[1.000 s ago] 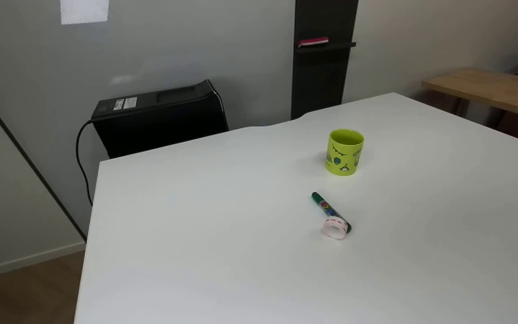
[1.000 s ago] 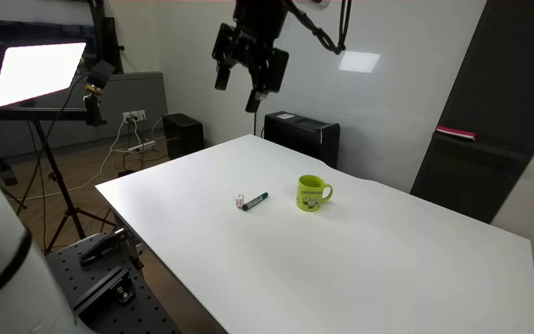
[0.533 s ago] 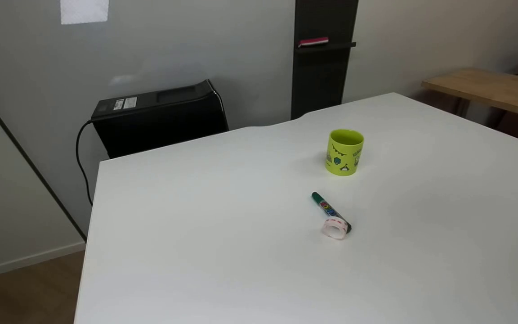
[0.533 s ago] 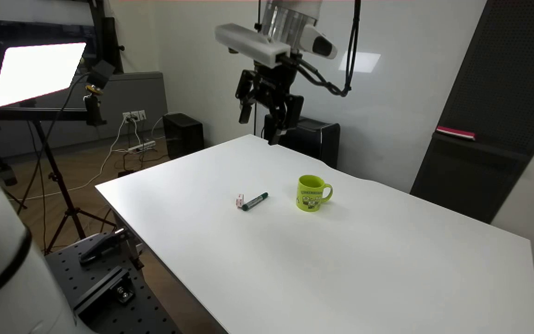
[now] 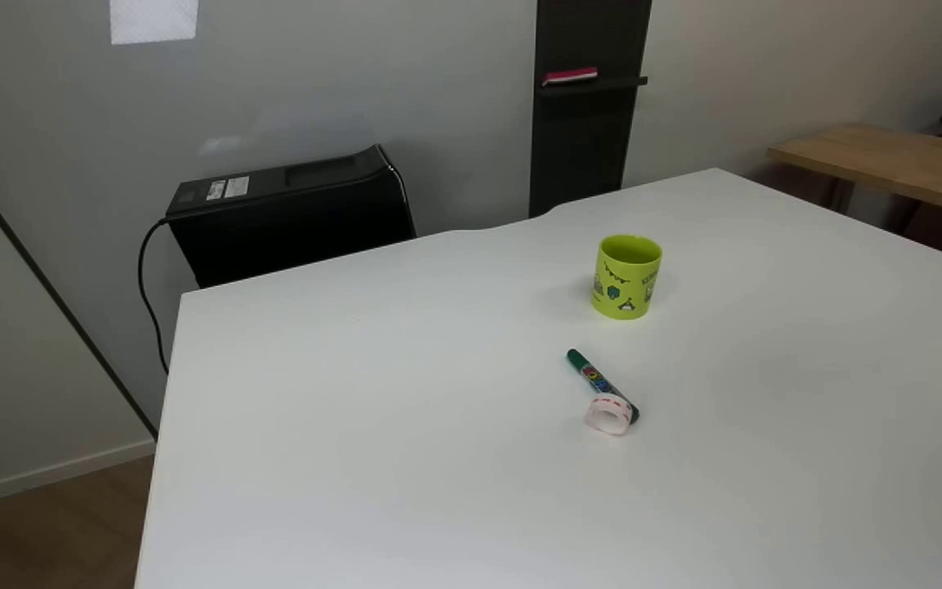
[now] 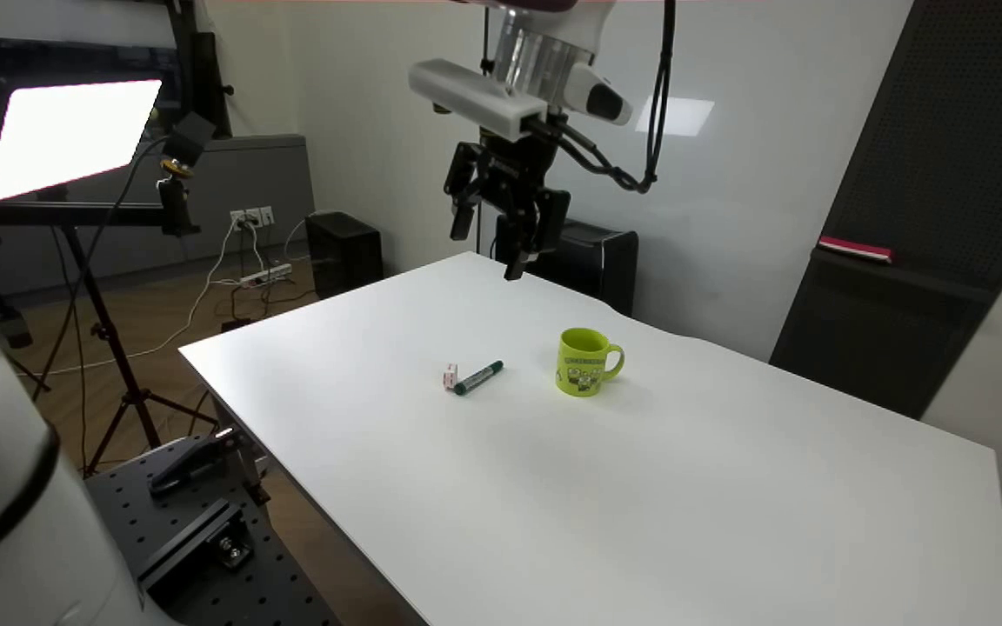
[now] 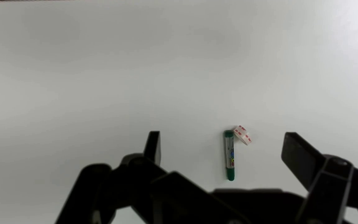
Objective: Put the marker in the mug
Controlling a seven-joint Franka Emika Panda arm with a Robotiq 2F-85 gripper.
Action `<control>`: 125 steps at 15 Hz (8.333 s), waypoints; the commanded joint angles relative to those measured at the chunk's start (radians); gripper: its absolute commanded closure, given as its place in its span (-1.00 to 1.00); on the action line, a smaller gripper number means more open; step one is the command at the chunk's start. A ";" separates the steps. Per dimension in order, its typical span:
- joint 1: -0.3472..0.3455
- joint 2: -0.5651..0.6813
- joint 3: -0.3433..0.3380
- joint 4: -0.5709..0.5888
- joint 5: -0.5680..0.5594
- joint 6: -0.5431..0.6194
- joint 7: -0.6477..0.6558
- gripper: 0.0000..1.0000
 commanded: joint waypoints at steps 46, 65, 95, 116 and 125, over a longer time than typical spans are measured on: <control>0.133 0.824 0.099 0.469 -0.033 0.347 0.287 -1.00; 0.144 0.842 0.133 0.331 -0.044 0.614 0.251 -1.00; 0.251 0.965 0.047 0.356 -0.112 0.705 0.321 -0.48; 0.165 0.912 -0.010 0.483 -0.121 0.398 0.352 0.91; 0.071 0.891 0.030 0.614 -0.043 0.146 0.346 0.91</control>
